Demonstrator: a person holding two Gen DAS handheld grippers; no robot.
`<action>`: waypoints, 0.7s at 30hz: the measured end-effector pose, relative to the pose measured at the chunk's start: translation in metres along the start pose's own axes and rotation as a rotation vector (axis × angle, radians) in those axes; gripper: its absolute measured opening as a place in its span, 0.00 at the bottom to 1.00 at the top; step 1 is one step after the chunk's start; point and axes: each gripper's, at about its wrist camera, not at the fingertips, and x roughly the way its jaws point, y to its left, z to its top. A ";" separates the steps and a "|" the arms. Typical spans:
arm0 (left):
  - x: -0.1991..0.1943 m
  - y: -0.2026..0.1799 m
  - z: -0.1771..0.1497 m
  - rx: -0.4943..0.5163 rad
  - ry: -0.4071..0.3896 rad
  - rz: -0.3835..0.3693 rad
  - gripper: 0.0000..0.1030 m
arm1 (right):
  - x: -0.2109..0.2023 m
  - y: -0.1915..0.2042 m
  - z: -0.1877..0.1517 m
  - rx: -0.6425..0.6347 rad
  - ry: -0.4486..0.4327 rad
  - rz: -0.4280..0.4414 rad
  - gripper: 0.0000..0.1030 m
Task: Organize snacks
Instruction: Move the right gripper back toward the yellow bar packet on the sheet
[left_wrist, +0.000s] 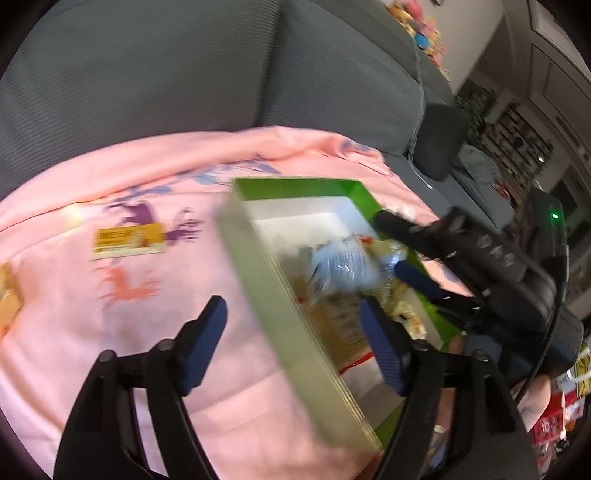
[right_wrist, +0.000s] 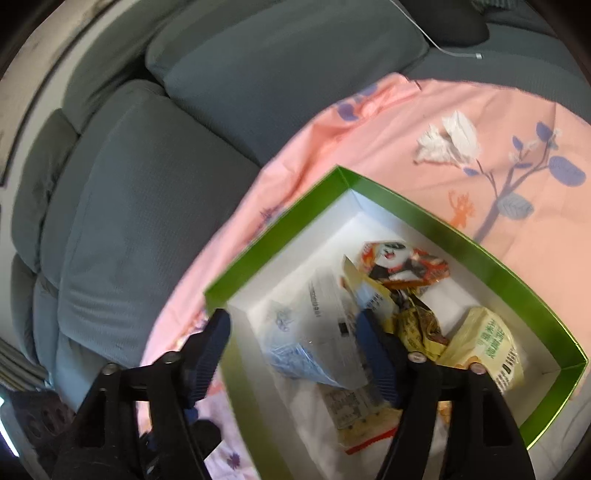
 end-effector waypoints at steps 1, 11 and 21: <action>-0.007 0.007 -0.003 -0.014 -0.008 0.017 0.76 | -0.002 0.002 0.000 0.000 -0.009 0.016 0.74; -0.069 0.079 -0.036 -0.147 -0.058 0.170 0.88 | -0.008 0.041 -0.018 -0.111 -0.031 0.070 0.82; -0.108 0.176 -0.099 -0.389 -0.107 0.301 0.99 | 0.021 0.095 -0.061 -0.296 0.078 0.040 0.88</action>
